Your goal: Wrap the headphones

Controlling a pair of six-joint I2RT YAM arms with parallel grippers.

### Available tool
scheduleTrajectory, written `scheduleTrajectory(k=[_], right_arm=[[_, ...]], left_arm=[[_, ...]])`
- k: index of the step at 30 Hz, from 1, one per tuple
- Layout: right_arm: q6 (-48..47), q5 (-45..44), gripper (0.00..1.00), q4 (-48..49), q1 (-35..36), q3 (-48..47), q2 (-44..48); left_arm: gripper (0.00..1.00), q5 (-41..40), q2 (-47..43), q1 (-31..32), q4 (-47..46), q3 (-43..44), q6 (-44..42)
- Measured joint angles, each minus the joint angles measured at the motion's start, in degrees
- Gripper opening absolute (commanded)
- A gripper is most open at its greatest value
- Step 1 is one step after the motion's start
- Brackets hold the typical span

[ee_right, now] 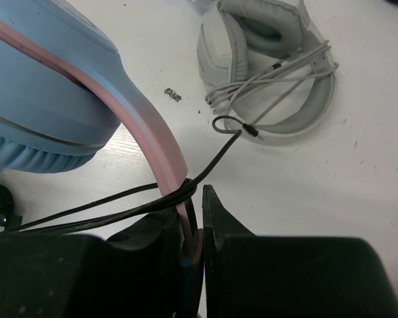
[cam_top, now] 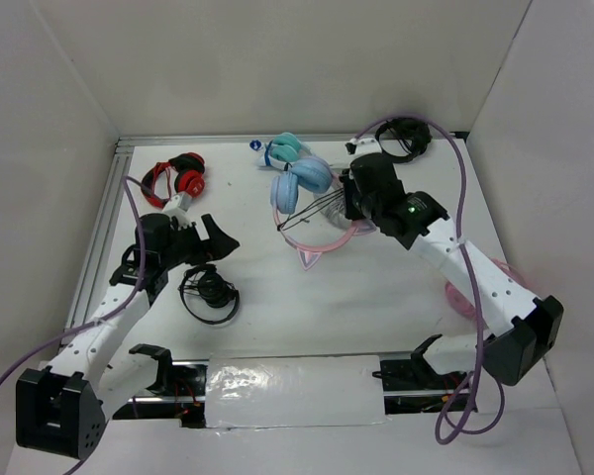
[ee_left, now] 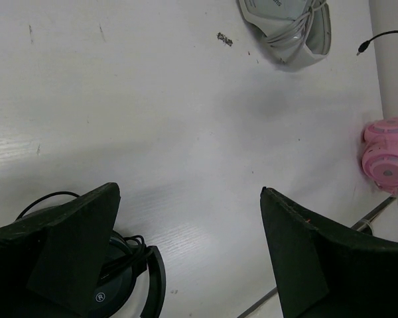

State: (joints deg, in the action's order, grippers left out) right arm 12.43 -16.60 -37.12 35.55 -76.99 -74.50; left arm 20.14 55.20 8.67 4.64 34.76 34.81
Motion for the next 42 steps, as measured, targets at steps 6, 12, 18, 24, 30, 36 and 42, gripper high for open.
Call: scheduleTrajectory(k=[6,12,18,24,30,36,42], right_arm=[[1.6,2.3,0.00,-0.1,-0.2,-0.2,-4.0],[2.6,2.6,0.00,-0.2,3.7,-0.6,-6.5],[5.9,4.8,0.00,-1.6,12.9,0.1,-4.3],[11.5,10.0,0.00,-5.1,24.6,6.8,3.5],[13.9,16.7,0.00,-9.7,36.7,8.3,5.4],[14.3,26.0,0.00,-7.8,39.4,10.7,6.5],[14.7,34.2,0.00,-2.0,26.3,22.1,11.1]], left_arm=[[0.99,-3.6,-0.4,-0.4,3.5,0.3,2.1],[0.99,-12.1,-3.6,-1.1,16.1,4.9,8.9],[0.99,-17.1,-12.6,-1.3,22.6,5.1,12.4],[0.99,-17.8,-15.7,-1.5,23.5,4.4,13.4],[0.99,-17.7,-14.8,-1.5,23.6,3.1,13.4],[0.99,-16.2,-12.1,-1.5,22.4,2.4,13.2],[0.99,-14.8,-11.9,-1.5,20.6,2.3,12.5]])
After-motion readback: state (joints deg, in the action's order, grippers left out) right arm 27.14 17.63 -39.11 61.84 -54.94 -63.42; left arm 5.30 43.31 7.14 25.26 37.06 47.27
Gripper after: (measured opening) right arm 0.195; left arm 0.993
